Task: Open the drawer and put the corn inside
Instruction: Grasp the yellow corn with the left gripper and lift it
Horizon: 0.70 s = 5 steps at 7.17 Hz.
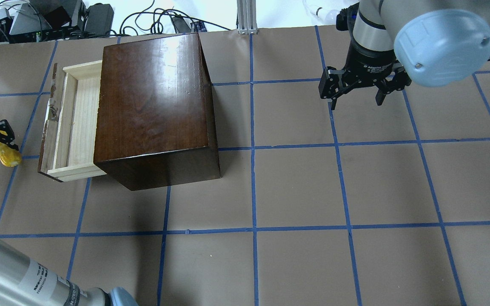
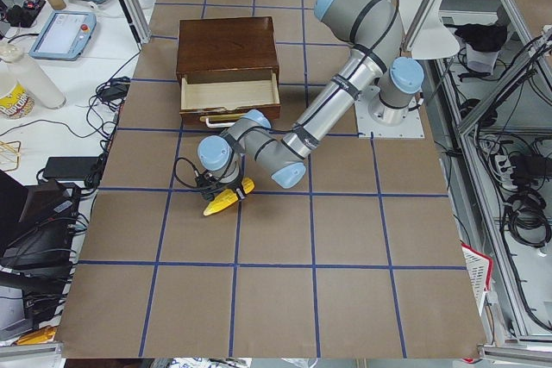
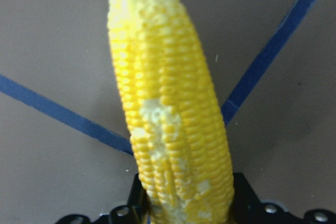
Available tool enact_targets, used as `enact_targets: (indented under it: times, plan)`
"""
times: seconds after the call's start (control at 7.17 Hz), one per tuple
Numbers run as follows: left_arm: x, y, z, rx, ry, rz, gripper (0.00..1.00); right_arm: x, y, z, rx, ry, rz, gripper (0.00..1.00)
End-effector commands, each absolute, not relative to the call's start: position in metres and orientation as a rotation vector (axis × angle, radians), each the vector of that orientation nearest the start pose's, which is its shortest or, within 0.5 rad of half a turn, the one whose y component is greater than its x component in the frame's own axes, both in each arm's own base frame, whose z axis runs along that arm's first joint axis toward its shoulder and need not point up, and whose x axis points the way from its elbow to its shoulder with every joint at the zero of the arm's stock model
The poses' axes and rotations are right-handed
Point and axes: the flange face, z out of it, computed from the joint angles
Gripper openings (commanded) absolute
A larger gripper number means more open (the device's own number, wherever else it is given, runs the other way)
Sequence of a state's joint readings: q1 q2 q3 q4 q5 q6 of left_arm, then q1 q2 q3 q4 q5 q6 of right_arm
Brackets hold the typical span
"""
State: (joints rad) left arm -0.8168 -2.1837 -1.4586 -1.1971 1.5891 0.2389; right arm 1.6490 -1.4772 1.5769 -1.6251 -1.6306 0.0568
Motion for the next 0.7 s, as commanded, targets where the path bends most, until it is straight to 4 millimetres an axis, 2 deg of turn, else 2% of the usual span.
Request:
enact_targets:
  times: [0.0, 0.28, 0.56]
  plan:
    - [0.356, -0.595, 0.263, -0.671, 3.106, 0.181, 0.0, 0.168, -0.513, 0.444, -0.036, 3.203, 0.062, 1.0]
    - [0.32, -0.612, 0.356, -0.433, 3.141, 0.156, 0.0, 0.168, -0.513, 0.444, -0.036, 3.203, 0.062, 1.0]
    - [0.255, -0.621, 0.425, -0.288, 3.151, 0.146, 0.0, 0.168, -0.513, 0.443, -0.036, 3.2, 0.067, 1.0]
